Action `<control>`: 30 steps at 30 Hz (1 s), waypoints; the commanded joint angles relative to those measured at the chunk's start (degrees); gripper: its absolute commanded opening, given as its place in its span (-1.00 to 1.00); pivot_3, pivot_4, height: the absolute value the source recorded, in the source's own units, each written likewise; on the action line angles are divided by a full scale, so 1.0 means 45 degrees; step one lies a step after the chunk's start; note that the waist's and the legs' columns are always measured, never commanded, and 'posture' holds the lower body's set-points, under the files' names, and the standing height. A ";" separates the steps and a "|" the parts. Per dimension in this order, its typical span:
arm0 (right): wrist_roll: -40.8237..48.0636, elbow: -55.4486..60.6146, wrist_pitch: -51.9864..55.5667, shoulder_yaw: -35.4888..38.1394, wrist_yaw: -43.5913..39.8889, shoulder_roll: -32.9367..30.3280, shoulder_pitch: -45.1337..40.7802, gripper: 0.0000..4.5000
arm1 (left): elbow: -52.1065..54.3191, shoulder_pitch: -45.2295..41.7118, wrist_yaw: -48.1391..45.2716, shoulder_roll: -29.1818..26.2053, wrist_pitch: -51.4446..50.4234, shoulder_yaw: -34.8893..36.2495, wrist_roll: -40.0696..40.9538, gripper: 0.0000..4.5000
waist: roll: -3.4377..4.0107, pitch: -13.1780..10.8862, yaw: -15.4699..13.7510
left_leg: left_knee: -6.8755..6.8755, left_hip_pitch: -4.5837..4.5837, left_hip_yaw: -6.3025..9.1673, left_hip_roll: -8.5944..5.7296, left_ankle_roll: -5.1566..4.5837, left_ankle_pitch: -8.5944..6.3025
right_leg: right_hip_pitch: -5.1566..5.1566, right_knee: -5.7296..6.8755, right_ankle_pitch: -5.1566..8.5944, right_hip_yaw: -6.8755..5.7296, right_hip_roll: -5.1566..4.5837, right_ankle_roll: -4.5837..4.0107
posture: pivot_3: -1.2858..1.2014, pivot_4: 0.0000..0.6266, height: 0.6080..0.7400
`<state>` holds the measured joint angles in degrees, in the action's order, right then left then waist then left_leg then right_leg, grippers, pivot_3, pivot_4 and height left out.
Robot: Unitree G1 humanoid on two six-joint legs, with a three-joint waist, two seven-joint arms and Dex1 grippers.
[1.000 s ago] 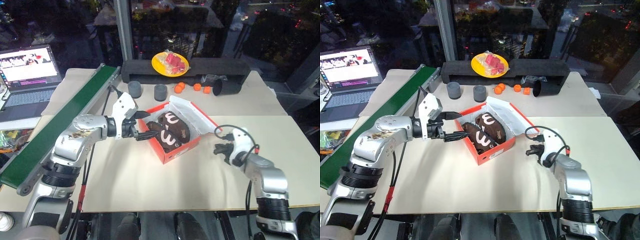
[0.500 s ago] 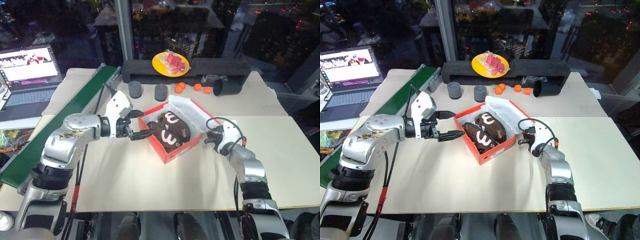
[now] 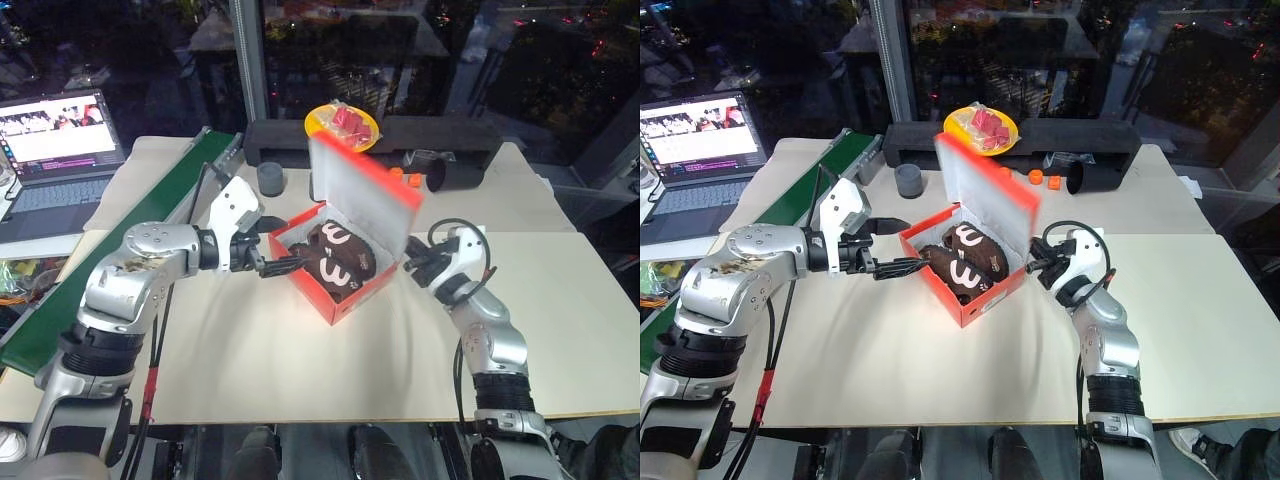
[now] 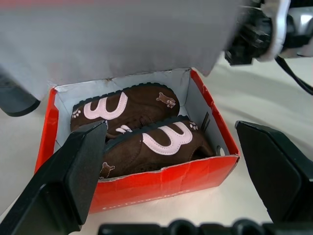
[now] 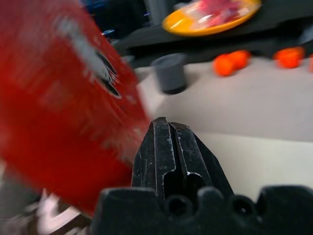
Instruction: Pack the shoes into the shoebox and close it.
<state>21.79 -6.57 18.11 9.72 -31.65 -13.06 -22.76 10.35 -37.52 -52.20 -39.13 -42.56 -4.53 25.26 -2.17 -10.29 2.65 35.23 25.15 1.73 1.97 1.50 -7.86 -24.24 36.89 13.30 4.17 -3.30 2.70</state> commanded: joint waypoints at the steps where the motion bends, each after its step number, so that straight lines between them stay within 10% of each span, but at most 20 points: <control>1: 0.0417 0.1205 0.0694 -0.0390 -0.0327 -0.0272 -0.0131 -0.99 | 0.0358 -0.0075 0.0218 -0.0054 -0.0027 0.0477 0.0129 1.00 | 0.0000 0.0000 -0.0001 | 0.0001 0.0000 0.0000 0.0000 0.0000 0.0000 | 0.0000 0.0001 0.0000 0.0000 0.0000 0.0000 | 0.03 -0.52 1.00; 17: -0.1879 -0.0529 0.2359 -0.4503 -0.0860 -0.0244 -0.2189 -0.99 | 0.1585 0.1637 0.2329 0.0821 -0.0257 0.1096 0.0216 1.00 | -0.0021 0.0014 -0.0066 | 0.0012 -0.0016 0.0007 -0.0002 0.0000 0.0000 | 0.0013 0.0024 -0.0001 -0.0009 -0.0003 -0.0003 | 0.03 -0.52 1.00; 30: -0.0095 0.5266 0.5437 -0.0841 0.0151 -0.2375 -0.0247 0.98 | 0.1382 0.3873 0.3377 0.1872 0.1709 0.1747 -0.0203 1.00 | -0.0021 0.0015 -0.0097 | 0.0014 -0.0008 0.0009 -0.0001 0.0000 0.0000 | 0.0009 0.0024 -0.0002 -0.0011 -0.0007 -0.0006 | 0.03 -0.52 1.00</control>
<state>19.43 11.61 40.89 1.26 -32.56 -22.49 -24.56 15.95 -20.88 -37.69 -31.23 -37.16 1.32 24.18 -2.27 -10.23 2.22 35.29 25.11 1.77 1.96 1.50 -7.87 -24.20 36.98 13.29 4.12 -3.33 2.68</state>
